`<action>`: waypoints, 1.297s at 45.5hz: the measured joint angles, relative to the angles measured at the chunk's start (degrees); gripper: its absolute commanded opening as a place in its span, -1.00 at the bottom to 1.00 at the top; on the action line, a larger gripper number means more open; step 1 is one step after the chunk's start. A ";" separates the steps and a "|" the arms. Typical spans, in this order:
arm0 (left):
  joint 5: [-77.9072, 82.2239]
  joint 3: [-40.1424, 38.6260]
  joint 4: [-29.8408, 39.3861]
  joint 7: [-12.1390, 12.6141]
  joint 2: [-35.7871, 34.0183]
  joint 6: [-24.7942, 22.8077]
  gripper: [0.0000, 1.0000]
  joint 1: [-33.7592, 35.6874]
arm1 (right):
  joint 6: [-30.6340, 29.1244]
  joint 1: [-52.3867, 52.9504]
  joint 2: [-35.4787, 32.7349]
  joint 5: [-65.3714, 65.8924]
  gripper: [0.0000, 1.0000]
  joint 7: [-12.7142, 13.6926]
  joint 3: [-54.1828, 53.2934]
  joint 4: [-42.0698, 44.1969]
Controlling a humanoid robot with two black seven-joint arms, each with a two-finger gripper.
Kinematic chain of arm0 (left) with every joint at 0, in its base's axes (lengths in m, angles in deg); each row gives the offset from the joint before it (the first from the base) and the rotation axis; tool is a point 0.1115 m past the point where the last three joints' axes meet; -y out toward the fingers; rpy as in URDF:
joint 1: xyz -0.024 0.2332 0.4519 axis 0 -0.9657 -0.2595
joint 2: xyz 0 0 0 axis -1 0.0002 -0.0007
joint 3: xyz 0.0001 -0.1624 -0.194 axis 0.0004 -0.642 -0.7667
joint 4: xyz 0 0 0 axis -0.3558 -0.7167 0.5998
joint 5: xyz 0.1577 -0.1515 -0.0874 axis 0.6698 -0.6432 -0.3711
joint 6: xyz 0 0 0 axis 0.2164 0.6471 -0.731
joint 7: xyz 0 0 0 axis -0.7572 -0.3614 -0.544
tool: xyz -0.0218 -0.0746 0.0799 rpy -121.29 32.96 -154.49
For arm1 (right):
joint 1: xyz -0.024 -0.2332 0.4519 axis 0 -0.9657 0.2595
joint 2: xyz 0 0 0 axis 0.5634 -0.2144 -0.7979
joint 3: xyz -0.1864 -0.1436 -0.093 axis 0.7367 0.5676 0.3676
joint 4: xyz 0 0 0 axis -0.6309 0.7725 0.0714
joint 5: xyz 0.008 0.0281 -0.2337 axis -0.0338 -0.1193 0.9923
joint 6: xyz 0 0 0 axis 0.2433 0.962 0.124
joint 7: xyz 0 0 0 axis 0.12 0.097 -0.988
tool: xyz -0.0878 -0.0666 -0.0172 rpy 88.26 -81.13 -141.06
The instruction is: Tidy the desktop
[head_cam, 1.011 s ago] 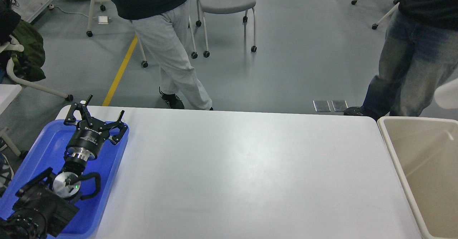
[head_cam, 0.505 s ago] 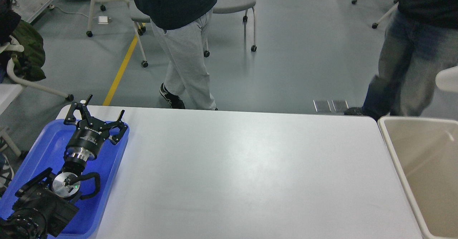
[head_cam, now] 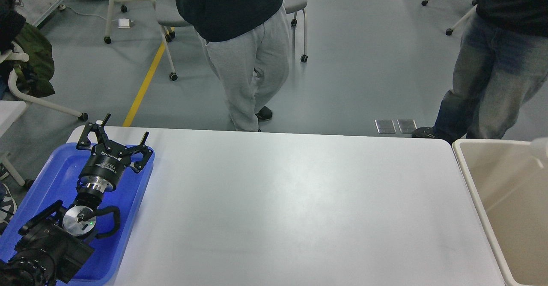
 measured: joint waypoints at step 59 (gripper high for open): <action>0.00 0.00 0.00 0.00 -0.01 0.00 1.00 0.00 | 4.06 -4.67 8.47 -17.53 1.00 14.54 -17.34 3.36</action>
